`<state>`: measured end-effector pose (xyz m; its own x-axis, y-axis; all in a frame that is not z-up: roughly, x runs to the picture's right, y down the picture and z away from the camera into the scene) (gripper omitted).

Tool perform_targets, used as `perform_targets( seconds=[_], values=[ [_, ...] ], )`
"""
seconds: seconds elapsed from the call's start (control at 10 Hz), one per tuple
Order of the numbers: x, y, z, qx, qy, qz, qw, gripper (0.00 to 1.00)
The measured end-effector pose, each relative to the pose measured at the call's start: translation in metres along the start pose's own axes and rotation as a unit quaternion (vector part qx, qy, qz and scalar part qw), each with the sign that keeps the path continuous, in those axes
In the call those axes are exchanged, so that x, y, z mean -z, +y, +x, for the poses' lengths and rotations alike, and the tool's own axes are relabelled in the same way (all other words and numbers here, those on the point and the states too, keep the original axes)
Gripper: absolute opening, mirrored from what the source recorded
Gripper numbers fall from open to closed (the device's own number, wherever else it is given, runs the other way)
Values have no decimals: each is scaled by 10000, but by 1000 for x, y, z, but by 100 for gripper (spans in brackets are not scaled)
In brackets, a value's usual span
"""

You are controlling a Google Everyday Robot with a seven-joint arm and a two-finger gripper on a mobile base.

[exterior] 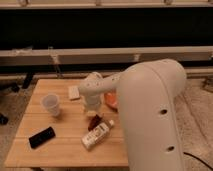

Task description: Drag the pepper across the table

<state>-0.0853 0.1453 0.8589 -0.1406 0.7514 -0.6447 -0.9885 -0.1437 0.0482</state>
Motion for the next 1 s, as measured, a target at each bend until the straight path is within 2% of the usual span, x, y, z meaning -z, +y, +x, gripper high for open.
perform_targets(
  seconds=[0.3,0.4,0.8,0.9,1.0],
  values=[
    [-6,-5,-3,-57,20,14,10000,65],
    [-7,-3,-3,-46,21,9,10000,62],
    [-9,-4,-4,-36,18,11,10000,24],
    [-8,-7,-6,-51,6,16,10000,11],
    [-7,-2,-10,-24,-4,2,10000,4]
  ],
)
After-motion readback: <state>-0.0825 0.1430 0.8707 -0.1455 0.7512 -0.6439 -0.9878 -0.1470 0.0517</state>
